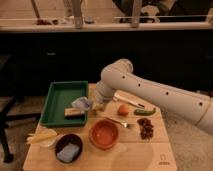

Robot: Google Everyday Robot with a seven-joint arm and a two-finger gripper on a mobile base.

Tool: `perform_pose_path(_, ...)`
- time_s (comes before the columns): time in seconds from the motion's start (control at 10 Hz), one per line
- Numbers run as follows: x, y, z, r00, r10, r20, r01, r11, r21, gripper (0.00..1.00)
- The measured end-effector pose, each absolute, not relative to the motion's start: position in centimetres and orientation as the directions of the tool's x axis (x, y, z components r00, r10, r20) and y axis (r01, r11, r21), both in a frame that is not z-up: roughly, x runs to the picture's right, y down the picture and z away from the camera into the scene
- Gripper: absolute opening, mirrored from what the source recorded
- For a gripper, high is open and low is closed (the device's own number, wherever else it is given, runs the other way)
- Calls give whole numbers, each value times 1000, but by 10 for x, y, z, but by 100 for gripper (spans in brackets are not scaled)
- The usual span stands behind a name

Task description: Place towel in table surface

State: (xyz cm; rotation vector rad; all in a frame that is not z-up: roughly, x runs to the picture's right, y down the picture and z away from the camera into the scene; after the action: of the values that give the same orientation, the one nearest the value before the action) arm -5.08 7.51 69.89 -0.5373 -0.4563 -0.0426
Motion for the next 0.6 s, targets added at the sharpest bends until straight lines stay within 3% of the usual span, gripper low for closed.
perform_pose_path(0.6, -53, 75, 699, 898, 75, 433, 161, 860, -484, 0)
